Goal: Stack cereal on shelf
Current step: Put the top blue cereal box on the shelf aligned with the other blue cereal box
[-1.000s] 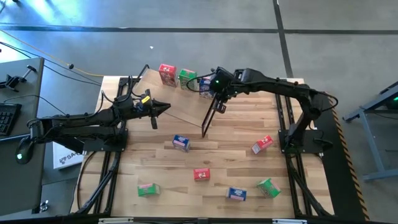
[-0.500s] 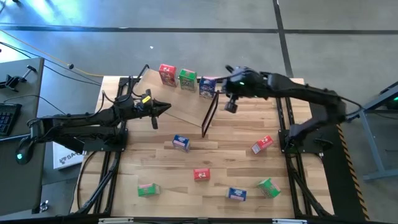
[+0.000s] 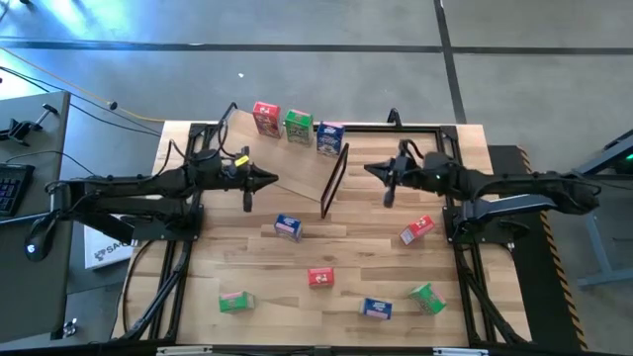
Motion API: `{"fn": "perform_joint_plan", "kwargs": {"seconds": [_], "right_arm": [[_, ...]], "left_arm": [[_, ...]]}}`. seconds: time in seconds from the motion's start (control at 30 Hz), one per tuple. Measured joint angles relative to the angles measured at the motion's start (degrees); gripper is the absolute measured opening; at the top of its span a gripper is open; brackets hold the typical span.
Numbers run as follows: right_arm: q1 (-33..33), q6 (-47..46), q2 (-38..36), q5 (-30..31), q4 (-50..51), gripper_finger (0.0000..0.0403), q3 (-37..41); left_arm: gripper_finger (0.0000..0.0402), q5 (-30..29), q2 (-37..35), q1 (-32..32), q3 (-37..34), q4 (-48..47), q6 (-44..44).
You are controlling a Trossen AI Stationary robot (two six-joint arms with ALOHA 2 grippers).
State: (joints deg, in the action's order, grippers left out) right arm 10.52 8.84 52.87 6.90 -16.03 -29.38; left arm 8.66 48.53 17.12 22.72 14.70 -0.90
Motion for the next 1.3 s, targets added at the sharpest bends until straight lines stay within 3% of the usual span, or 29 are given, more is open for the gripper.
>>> {"fn": "perform_joint_plan", "kwargs": {"seconds": [0.23, 0.57, 0.83, 1.1, 1.3], "right_arm": [[-1.17, -2.59, -1.69, 0.02, -6.06, 0.0000, 7.66], [-3.40, -2.89, -1.65, 0.15, -5.61, 0.0000, 8.15], [-3.56, -2.82, -1.65, 0.61, -4.66, 0.0000, 8.15], [-3.56, -2.82, -1.63, 0.61, -4.53, 0.0000, 8.15], [-3.56, -2.82, -1.63, 0.63, -4.09, 0.0000, 8.15]], "left_arm": [[0.0019, -0.14, 4.64, -3.23, 3.50, -2.09, -3.34], [0.0031, -0.43, 13.33, -6.38, 12.25, -13.53, -2.35], [0.0099, -0.43, 17.95, -10.12, 22.38, -32.35, 2.53], [0.0179, -0.42, 23.14, -12.79, 31.63, -47.67, 0.36], [0.0193, -0.34, 27.58, -13.60, 36.46, -55.80, 1.48]]}}
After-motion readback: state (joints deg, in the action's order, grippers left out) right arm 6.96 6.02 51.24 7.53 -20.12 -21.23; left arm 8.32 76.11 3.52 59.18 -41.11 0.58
